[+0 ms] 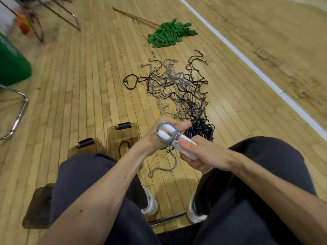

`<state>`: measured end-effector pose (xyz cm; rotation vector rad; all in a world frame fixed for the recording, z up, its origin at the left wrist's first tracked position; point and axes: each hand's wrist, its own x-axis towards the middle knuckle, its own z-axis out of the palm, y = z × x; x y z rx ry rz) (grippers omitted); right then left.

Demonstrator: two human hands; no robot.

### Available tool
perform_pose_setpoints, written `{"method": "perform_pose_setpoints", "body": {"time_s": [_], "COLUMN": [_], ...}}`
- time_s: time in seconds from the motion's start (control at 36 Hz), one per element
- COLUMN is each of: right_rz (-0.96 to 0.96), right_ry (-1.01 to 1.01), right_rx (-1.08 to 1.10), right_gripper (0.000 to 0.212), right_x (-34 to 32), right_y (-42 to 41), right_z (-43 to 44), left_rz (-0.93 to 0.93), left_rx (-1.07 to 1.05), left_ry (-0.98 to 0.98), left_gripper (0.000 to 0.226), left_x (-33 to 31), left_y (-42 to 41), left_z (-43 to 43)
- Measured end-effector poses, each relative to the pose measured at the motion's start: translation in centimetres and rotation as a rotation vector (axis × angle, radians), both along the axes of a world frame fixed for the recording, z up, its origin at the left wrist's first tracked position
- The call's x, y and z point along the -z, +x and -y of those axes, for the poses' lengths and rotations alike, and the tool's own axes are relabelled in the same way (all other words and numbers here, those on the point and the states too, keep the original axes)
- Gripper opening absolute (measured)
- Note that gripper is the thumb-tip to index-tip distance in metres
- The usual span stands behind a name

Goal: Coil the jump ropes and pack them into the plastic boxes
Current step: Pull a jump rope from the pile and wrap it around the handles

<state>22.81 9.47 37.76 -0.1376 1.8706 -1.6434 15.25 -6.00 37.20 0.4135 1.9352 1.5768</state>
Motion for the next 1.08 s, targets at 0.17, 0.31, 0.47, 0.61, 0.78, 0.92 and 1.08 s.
{"method": "perform_pose_setpoints", "body": {"time_s": [0.17,0.31,0.47,0.61,0.78,0.92,1.08], "right_rz": [-0.050,-0.037,-0.017,0.002,0.033,0.058,0.019], "right_ry": [0.051,0.019,-0.057,-0.020,0.088,0.209,0.354], "right_rx": [0.082,0.164,0.281,0.365,0.419,0.505,0.508], "right_gripper": [0.037,0.029,0.024,0.021,0.015,0.019,0.026], "right_x": [-0.1,-0.3,-0.5,-0.2,0.7,1.9,2.8], "right_y": [0.1,-0.5,-1.2,-2.0,-2.5,-3.0,-3.3], "right_z": [-0.3,-0.3,-0.4,-1.0,-1.1,-1.2,-1.2], "left_rz": [0.003,-0.014,0.125,0.259,0.194,-0.035,-0.397], "left_rx": [0.079,-0.060,-0.071,0.050,0.061,0.066,0.093], "left_ry": [-0.119,-0.115,-0.056,-0.006,-0.123,-0.296,-0.468], "left_gripper": [0.043,0.030,0.041,0.048,0.040,0.028,0.019], "left_x": [0.3,0.2,0.2,0.4,0.7,1.2,0.6], "left_y": [0.5,0.5,0.6,0.8,0.7,1.0,1.4], "left_z": [0.5,-0.2,0.3,0.7,1.4,1.6,2.3]}}
